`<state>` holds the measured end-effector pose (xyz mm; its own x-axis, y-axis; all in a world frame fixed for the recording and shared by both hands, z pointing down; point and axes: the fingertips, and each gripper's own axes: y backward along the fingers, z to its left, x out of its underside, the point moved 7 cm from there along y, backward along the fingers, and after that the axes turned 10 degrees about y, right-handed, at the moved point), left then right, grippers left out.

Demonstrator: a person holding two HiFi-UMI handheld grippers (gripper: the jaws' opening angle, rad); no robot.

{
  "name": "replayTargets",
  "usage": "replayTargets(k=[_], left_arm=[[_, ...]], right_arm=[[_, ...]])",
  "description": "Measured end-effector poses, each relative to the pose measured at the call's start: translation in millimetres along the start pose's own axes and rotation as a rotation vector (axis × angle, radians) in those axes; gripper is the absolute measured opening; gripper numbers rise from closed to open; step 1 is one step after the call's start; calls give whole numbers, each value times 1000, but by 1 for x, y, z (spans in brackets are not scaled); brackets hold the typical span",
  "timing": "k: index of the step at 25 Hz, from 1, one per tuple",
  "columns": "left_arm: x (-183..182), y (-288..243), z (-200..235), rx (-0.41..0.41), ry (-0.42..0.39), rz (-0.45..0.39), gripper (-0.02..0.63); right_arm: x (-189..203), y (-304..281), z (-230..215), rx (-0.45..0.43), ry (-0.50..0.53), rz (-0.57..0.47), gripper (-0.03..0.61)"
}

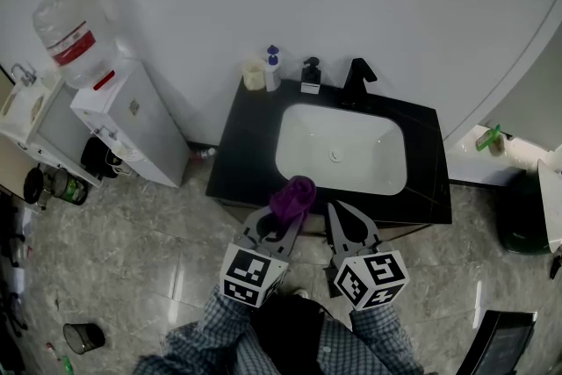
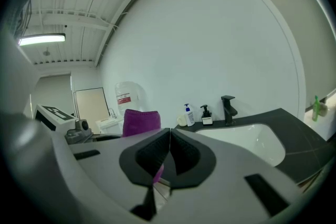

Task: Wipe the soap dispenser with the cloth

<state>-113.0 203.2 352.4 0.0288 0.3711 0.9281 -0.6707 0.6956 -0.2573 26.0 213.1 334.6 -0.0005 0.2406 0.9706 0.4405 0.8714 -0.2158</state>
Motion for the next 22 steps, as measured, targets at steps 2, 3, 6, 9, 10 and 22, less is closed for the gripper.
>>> replayTargets(k=[2, 3, 6, 9, 10, 22], left_arm=[[0, 0, -1, -5, 1, -3, 57], [1, 0, -1, -8, 1, -5, 57], [1, 0, -2, -17, 3, -5, 57], [0, 1, -7, -25, -1, -13, 57], [0, 2, -10, -27, -3, -13, 57], [2, 2, -47, -51, 19, -67, 57]], right_arm=[[0, 0, 0, -5, 1, 0, 18], [1, 0, -1, -7, 2, 0, 18], [0, 1, -5, -11, 2, -4, 18], [-1, 4, -8, -15, -2, -14, 18], [-1, 6, -9, -14, -2, -17, 18], [-2, 48, -29, -15, 23, -51, 18]])
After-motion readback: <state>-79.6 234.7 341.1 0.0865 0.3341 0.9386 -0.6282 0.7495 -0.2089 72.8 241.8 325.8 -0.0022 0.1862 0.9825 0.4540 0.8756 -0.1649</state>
